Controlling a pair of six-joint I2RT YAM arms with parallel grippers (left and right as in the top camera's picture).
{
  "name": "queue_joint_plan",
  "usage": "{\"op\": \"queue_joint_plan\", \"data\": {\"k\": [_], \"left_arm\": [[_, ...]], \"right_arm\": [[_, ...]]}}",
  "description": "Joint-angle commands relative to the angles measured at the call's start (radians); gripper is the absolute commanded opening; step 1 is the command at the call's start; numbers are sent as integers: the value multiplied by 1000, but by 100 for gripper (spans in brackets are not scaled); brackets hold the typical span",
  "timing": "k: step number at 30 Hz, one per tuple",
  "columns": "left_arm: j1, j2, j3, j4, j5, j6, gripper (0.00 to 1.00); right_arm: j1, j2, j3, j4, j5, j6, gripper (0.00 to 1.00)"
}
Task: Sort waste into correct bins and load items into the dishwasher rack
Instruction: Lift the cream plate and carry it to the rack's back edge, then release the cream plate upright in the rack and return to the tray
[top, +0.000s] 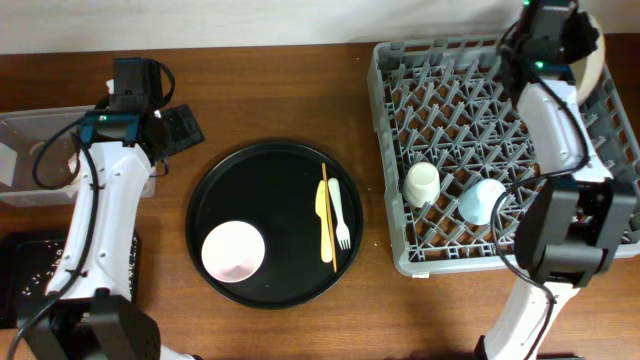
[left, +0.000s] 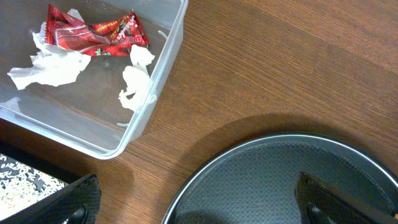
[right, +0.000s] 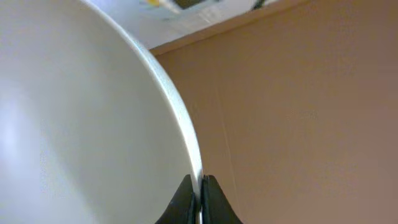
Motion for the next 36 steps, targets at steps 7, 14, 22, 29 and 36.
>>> {"op": "queue_joint_plan", "data": {"k": [7,14,22,29,36], "left_arm": [[2,2,-4,1,-11,-10,99],[2,2,-4,1,-11,-10,99],[2,2,-4,1,-11,-10,99],[2,2,-4,1,-11,-10,99],[2,2,-4,1,-11,-10,99]], "right_arm": [[193,41,-50,-100,73,117,5],[316,41,-48,-73,202,116,100],[445,-230,65,-255,230,205,99],[409,-334,71,-1128,-1012,807,61],[452,-244,-233,-931,-976,786,60]]}}
